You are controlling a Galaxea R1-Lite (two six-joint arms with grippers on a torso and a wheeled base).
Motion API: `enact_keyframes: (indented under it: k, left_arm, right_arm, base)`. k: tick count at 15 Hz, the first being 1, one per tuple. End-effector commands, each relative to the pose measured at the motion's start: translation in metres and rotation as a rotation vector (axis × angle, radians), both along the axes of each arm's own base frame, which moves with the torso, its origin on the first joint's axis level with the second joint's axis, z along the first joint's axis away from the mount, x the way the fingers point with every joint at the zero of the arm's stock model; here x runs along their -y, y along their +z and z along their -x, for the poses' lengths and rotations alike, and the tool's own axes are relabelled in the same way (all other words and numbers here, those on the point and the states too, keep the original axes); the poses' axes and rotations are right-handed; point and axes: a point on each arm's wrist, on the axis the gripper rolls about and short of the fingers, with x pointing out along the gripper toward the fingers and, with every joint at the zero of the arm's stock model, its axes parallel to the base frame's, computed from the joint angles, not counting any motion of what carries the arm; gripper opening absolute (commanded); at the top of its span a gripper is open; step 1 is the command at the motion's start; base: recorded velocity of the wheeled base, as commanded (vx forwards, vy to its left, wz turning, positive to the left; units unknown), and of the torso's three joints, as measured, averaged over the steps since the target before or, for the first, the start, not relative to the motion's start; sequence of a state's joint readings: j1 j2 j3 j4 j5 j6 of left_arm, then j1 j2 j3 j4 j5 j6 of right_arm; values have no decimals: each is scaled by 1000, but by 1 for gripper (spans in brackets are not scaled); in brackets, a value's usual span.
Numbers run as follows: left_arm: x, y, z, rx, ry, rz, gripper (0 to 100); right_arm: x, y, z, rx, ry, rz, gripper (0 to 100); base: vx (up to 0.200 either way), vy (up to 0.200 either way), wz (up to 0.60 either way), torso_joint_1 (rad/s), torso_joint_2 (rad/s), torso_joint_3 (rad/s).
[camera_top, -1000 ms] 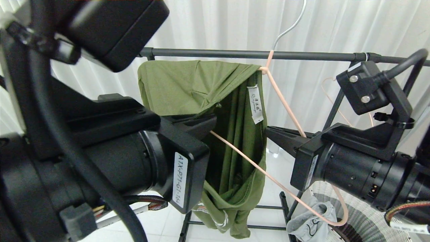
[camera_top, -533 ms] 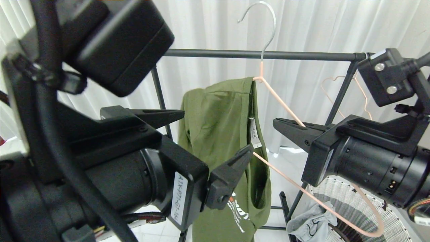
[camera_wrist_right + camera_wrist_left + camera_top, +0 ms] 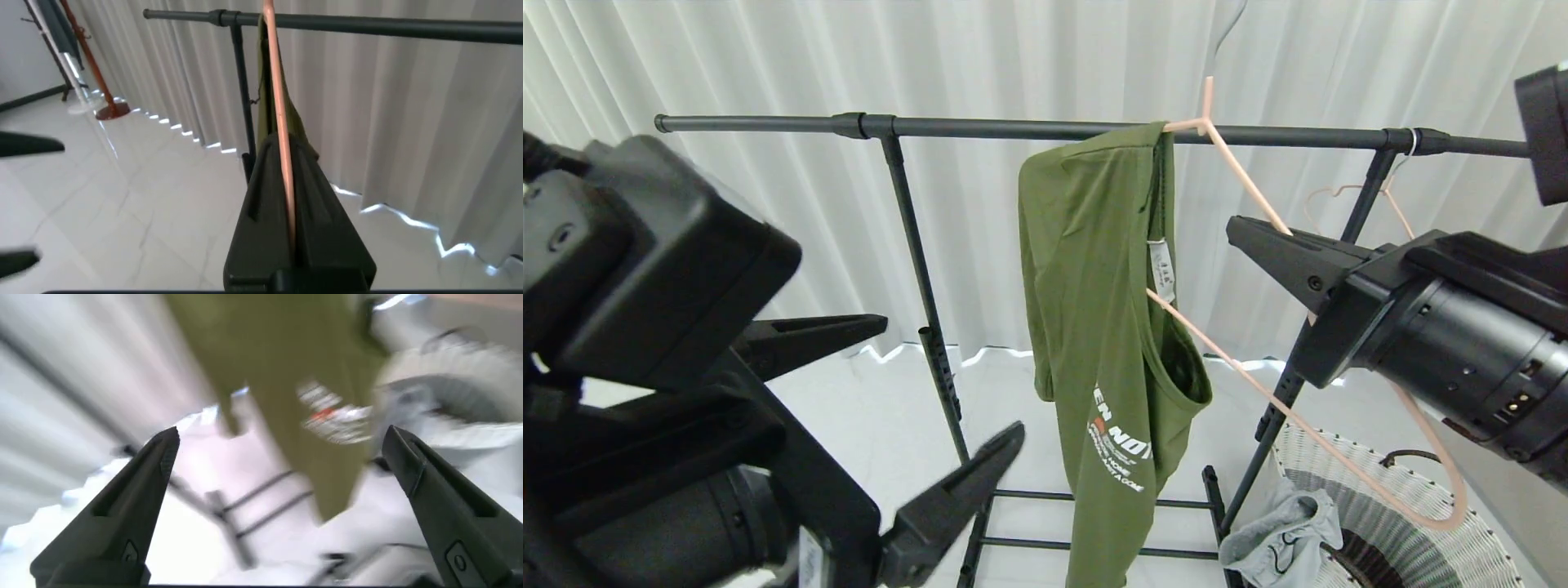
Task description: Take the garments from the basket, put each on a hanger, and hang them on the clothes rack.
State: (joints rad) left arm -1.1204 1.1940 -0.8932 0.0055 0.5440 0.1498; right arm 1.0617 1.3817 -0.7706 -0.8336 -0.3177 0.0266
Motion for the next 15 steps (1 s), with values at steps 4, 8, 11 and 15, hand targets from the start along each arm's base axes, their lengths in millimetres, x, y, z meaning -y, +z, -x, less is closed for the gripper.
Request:
enact_keyframes:
  k: [4,8,11,15]
  left_arm:
    - [-34,16,-13,119,36,-52,100]
    - [-36,27,-18,255,-217,-139,100]
    - [-30,27,-23,249,-252,-148,100]
    - [-20,20,-31,210,-383,-137,100]
  right_arm:
    - [35,-9,20,43,22,32,0]
    - [64,-11,39,88,127,90,0]
    - [63,-15,40,97,209,133,0]
    - [49,-21,35,112,282,195,0]
  base:
    - [0,0,0,0,0,0]
    - [0,0,0,0,0,0]
    - [0,0,0,0,0,0]
    - [0,0,0,0,0,0]
